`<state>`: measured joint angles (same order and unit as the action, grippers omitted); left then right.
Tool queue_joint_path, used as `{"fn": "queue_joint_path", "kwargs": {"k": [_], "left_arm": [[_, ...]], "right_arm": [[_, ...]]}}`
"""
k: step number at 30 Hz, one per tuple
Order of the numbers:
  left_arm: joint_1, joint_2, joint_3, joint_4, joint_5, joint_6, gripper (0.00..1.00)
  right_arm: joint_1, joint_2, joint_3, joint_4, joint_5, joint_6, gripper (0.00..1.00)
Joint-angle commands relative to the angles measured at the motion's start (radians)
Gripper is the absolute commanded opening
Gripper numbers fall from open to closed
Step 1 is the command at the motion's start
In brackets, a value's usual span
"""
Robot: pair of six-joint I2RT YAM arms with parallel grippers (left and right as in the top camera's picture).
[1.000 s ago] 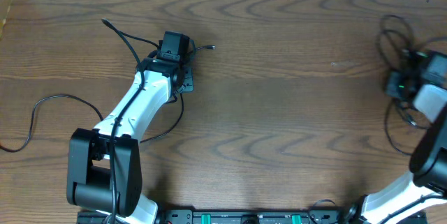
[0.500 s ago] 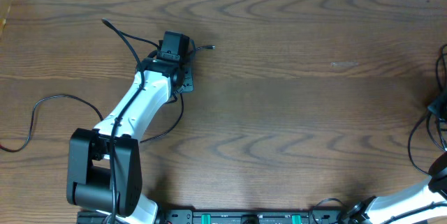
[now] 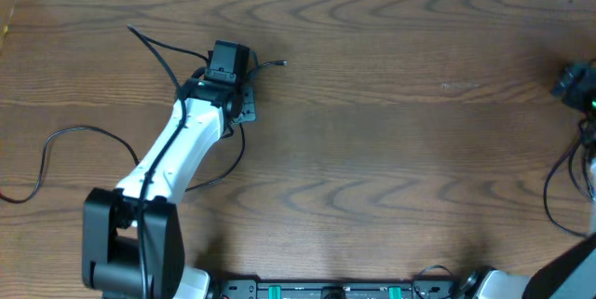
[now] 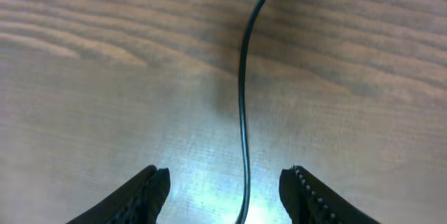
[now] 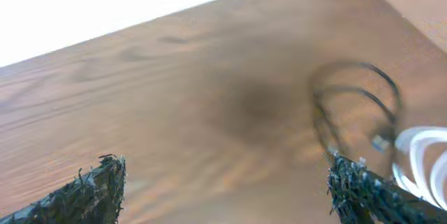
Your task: Untangle cables
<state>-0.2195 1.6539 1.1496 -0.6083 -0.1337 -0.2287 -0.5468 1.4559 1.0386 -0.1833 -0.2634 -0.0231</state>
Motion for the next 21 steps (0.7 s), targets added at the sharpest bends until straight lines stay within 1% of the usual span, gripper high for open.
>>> {"fn": "queue_joint_path", "kwargs": {"k": [1,5,9,11,14,16,17,19,21], "left_arm": [[0.003,-0.018,0.002,-0.054,-0.042,-0.036,0.56],[0.031,-0.018,0.002,-0.130,-0.147,-0.180,0.56],[0.122,-0.018,0.002,-0.175,-0.142,-0.320,0.57],[0.195,-0.018,0.002,-0.182,-0.121,-0.334,0.56],[0.266,-0.017,0.000,-0.186,-0.119,-0.334,0.57],[0.307,-0.013,-0.003,-0.183,-0.117,-0.335,0.64],[0.325,-0.010,-0.006,-0.177,-0.117,-0.335,0.65],[0.354,-0.002,-0.023,-0.148,-0.113,-0.335,0.76],[0.384,0.008,-0.043,-0.138,-0.113,-0.372,0.76]], "right_arm": [[0.128,-0.045,0.007,-0.049,-0.034,-0.055,0.91],[0.259,-0.050,0.007,-0.118,-0.035,-0.046,0.91],[0.383,-0.047,0.007,-0.181,-0.035,-0.046,0.94],[0.455,-0.046,0.006,-0.206,-0.034,-0.060,0.95],[0.533,-0.046,0.006,-0.227,-0.023,-0.061,0.95],[0.578,-0.046,0.006,-0.235,-0.008,-0.060,0.96],[0.599,-0.046,0.006,-0.238,-0.003,-0.060,0.96],[0.632,-0.046,0.006,-0.244,0.000,-0.060,0.95],[0.662,-0.046,0.006,-0.256,0.003,-0.060,0.96]]}}
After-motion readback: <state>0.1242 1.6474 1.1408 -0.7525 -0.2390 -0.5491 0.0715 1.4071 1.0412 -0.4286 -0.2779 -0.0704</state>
